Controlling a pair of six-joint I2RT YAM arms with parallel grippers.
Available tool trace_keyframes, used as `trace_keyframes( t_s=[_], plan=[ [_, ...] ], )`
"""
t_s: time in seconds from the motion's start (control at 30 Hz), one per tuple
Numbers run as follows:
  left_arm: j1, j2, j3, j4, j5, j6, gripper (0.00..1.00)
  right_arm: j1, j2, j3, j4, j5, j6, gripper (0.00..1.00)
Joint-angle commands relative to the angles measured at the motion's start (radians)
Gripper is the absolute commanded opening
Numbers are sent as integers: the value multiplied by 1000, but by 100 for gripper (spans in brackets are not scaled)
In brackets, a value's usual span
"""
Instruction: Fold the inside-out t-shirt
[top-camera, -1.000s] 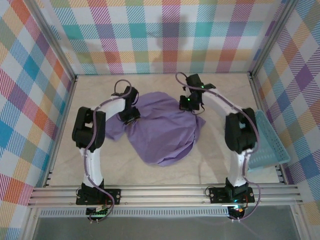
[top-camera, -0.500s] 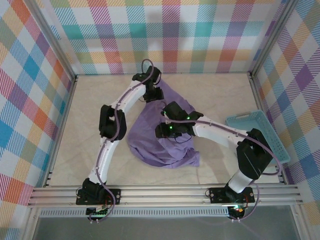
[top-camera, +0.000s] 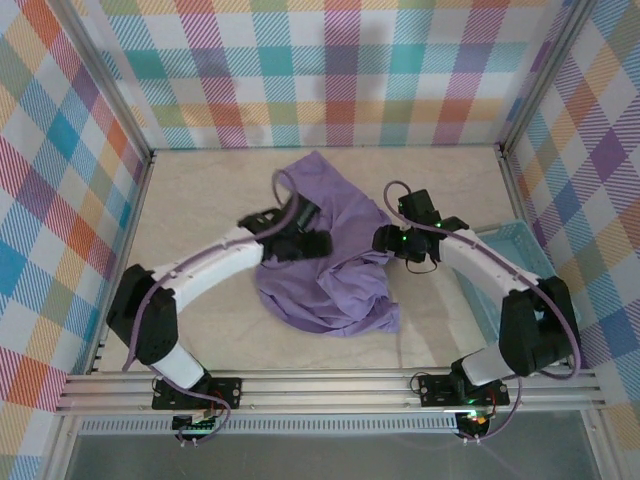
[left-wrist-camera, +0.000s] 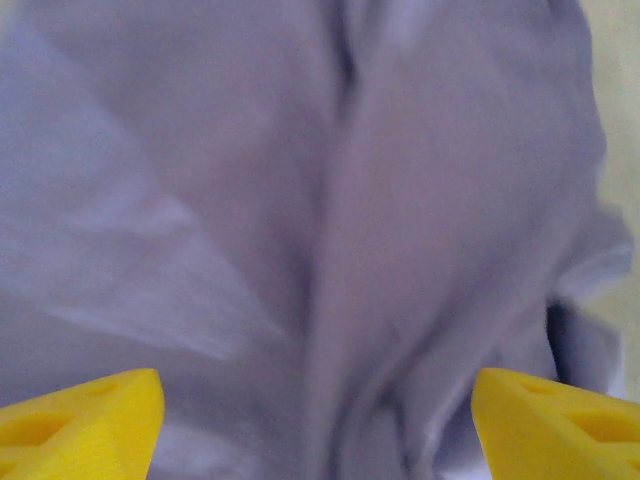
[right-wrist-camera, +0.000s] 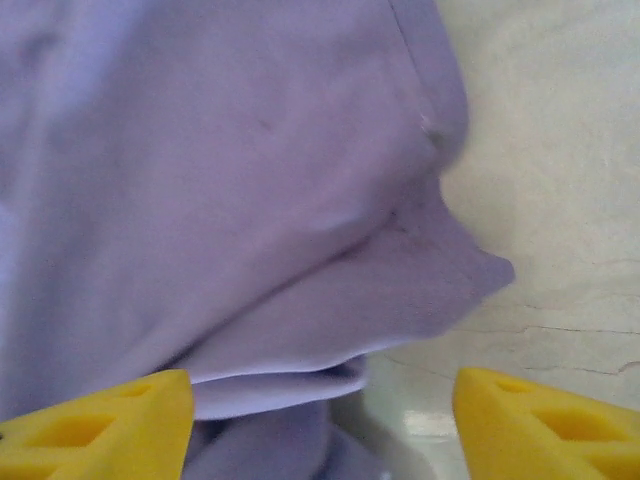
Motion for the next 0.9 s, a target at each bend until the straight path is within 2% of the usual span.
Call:
trace_keyframes(
  t_s=[0.0,0.1,0.2,0.3,0.37,0.5,0.73,0.87],
  plan=[
    [-80,46,-41,141,14,-73,84,-15,73,1,67,-45,8,73],
    [-102,112,-42,155,27,-86,78,-20,184,37,95,-57,13,72],
    [-101,134,-56,144,2,-76,57,-19,262,70,122,-90,8,61],
    [-97,90,-77,94,-89,-34,31,-19,241,64,118,-50,-9,22],
    [-84,39,-88,51,-155,28,18,-19,167,36,106,-1,-37,3],
    [-54,-80,-90,-36,-313,156,0,5,-30,12,5,99,-117,0],
    [-32,-328,-65,-132,-515,300,0,70,-386,51,-234,113,-171,0],
    [-31,-527,-73,-132,-522,364,0,106,-479,168,-376,100,-177,0]
  ],
)
